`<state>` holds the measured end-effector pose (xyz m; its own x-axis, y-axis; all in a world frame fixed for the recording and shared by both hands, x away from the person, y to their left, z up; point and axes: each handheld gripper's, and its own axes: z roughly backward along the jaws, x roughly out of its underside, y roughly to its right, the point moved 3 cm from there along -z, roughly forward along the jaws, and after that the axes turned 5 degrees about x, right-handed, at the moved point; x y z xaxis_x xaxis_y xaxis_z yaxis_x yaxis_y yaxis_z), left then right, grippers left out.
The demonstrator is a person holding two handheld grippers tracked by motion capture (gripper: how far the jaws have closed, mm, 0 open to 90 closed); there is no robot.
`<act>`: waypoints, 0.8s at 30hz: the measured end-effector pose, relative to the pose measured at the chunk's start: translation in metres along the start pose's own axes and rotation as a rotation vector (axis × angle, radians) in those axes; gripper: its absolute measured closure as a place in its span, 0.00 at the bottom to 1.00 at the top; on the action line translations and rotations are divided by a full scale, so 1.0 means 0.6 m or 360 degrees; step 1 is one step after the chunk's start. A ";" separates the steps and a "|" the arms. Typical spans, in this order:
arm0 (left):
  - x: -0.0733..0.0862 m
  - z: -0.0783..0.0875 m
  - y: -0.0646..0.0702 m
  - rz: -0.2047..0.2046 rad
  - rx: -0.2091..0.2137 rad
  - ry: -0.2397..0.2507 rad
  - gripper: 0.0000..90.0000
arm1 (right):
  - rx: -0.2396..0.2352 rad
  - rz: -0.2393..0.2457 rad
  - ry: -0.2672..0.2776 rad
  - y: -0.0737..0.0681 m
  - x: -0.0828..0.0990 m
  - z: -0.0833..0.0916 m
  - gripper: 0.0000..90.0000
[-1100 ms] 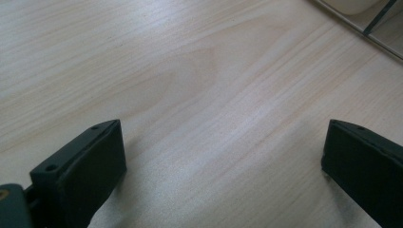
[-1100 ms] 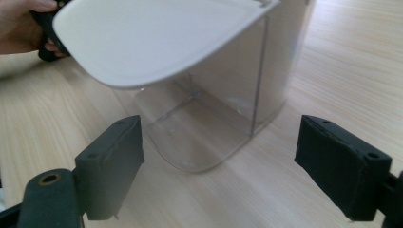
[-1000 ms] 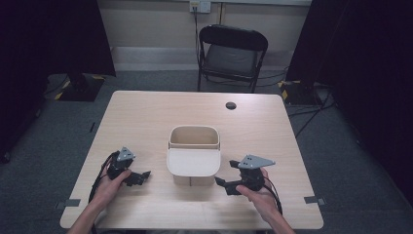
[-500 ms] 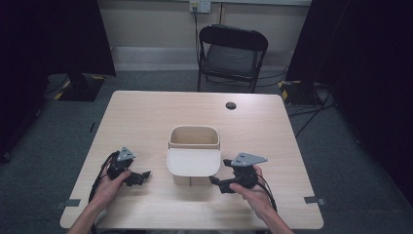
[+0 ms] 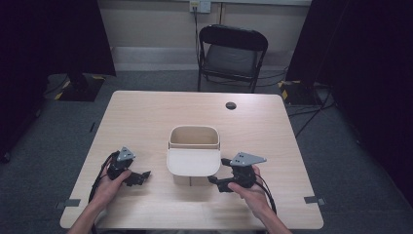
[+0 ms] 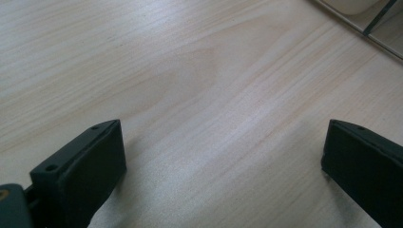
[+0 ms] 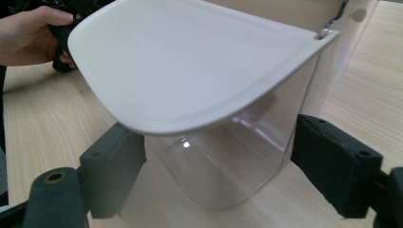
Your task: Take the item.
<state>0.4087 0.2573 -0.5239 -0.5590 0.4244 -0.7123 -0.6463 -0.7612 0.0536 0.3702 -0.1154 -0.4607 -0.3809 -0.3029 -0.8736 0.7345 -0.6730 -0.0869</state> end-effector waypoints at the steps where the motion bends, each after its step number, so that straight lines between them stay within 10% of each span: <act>1: 0.000 0.000 0.000 0.0000 0.0000 0.0000 0.00 | -0.0001 0.0002 0.0001 -0.001 0.000 -0.001 0.21; 24: 0.000 0.000 0.000 0.0002 -0.0003 0.0002 0.00 | 0.0006 0.0006 0.0058 0.000 -0.013 0.008 0.22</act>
<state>0.4086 0.2572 -0.5240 -0.5592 0.4230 -0.7130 -0.6445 -0.7628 0.0529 0.3706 -0.1163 -0.4513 -0.3575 -0.2808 -0.8907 0.7336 -0.6746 -0.0818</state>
